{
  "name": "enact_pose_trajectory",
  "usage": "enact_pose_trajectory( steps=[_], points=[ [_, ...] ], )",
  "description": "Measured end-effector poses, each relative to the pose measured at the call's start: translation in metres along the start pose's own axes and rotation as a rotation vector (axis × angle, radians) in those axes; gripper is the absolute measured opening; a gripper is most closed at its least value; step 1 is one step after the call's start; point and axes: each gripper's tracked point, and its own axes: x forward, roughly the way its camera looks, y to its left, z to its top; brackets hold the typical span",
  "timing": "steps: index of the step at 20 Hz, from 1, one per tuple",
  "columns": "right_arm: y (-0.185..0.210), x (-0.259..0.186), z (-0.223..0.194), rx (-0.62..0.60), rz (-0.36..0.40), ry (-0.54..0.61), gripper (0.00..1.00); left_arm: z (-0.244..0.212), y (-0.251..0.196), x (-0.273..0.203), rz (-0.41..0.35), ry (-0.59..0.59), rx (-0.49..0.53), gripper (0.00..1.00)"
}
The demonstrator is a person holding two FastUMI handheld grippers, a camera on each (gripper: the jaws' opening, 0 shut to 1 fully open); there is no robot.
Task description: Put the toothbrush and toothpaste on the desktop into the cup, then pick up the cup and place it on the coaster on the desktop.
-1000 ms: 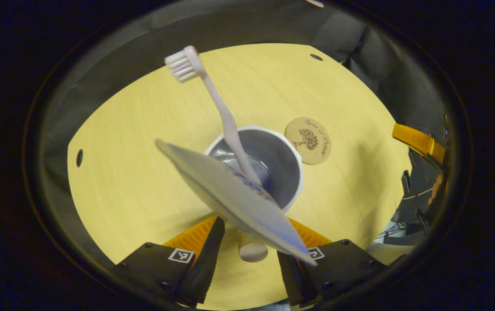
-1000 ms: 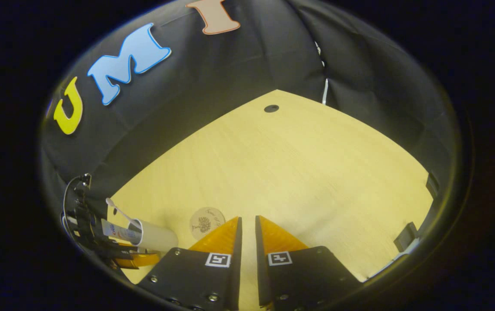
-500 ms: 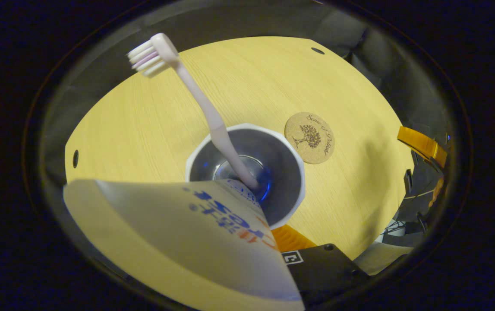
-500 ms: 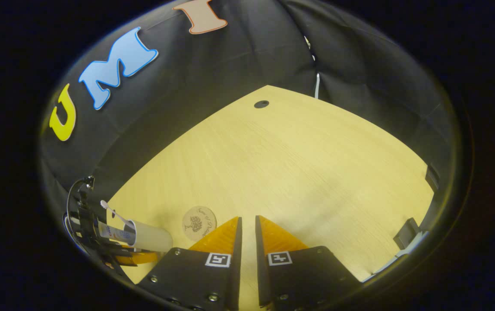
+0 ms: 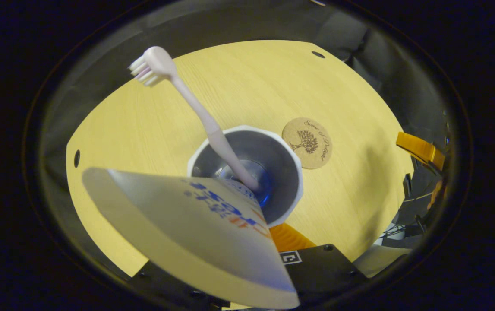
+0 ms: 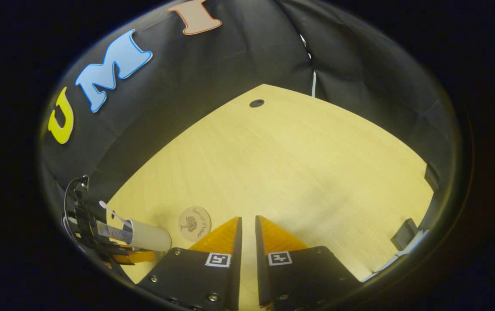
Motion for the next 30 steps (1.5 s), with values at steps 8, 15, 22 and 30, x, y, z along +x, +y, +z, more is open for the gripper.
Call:
enact_pose_trajectory(
  steps=[8, 15, 22, 30],
  points=[
    [-0.014, -0.002, 0.003, 0.035, -0.011, 0.003, 0.17, 0.043, -0.033, -0.008, 0.012, -0.06, 0.112, 0.34],
    [-0.029, -0.012, 0.006, 0.078, -0.033, -0.006, 0.17, 0.054, -0.046, 0.001, 0.015, -0.081, 0.141, 0.25],
    [-0.038, -0.013, 0.005, 0.101, -0.036, 0.002, 0.17, 0.06, -0.047, -0.013, 0.028, -0.126, 0.116, 0.19],
    [-0.035, -0.009, 0.008, 0.086, -0.021, 0.006, 0.17, 0.083, -0.058, -0.026, 0.034, -0.175, 0.165, 0.19]
  ],
)
